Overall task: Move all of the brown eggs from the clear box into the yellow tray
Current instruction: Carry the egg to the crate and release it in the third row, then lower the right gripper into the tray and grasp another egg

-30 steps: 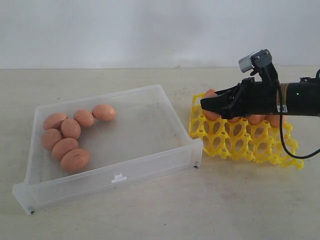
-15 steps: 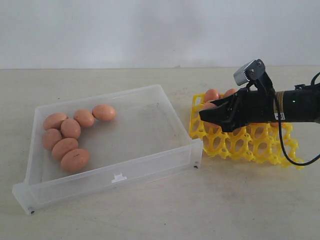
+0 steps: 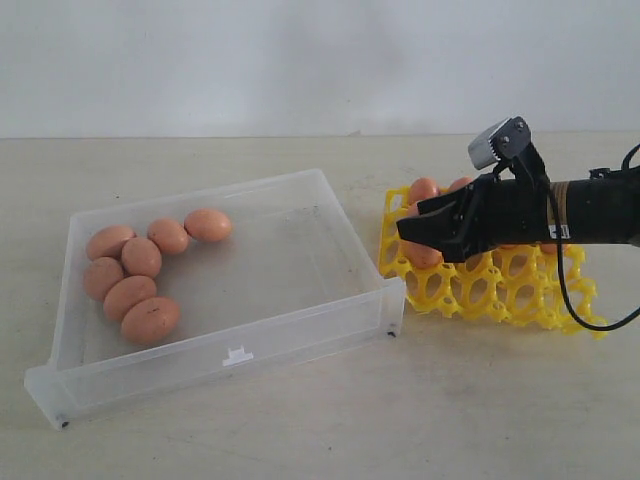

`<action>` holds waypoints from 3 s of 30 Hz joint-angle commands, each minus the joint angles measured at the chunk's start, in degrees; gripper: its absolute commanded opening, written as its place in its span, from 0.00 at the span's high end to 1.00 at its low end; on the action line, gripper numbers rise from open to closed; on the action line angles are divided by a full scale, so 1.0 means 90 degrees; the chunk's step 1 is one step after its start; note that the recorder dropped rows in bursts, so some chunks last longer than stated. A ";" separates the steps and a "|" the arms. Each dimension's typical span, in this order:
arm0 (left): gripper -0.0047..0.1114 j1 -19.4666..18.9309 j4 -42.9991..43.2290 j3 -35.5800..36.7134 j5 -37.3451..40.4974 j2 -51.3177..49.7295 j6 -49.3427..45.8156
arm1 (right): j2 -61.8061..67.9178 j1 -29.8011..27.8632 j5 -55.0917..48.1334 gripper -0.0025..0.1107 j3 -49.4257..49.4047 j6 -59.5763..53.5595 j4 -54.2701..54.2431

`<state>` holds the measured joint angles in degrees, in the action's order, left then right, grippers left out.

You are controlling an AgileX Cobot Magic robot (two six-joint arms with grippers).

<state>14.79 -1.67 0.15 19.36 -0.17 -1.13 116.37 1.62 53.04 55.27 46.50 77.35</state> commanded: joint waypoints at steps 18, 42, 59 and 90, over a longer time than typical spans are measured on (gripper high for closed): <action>1.00 0.0001 -0.0049 -0.0017 -0.0002 0.0019 -0.0003 | -0.0295 0.1196 0.1880 0.96 0.0398 -0.0281 -0.2396; 1.00 0.0001 -0.0049 -0.0017 -0.0002 0.0019 -0.0003 | 0.2361 0.4660 -1.2338 0.97 0.8439 -0.9227 -0.9235; 1.00 0.0001 -0.0049 -0.0017 -0.0002 0.0019 -0.0003 | 0.3258 0.4660 -1.1194 0.41 0.8595 -0.9319 -0.9019; 1.00 0.0001 -0.0049 -0.0017 -0.0002 0.0019 -0.0003 | 0.3173 0.4660 -1.1599 0.98 0.8595 -0.7956 -0.8595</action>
<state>14.79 -1.67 0.15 19.46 -0.17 -1.13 148.22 43.85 -46.50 132.39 -27.50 0.52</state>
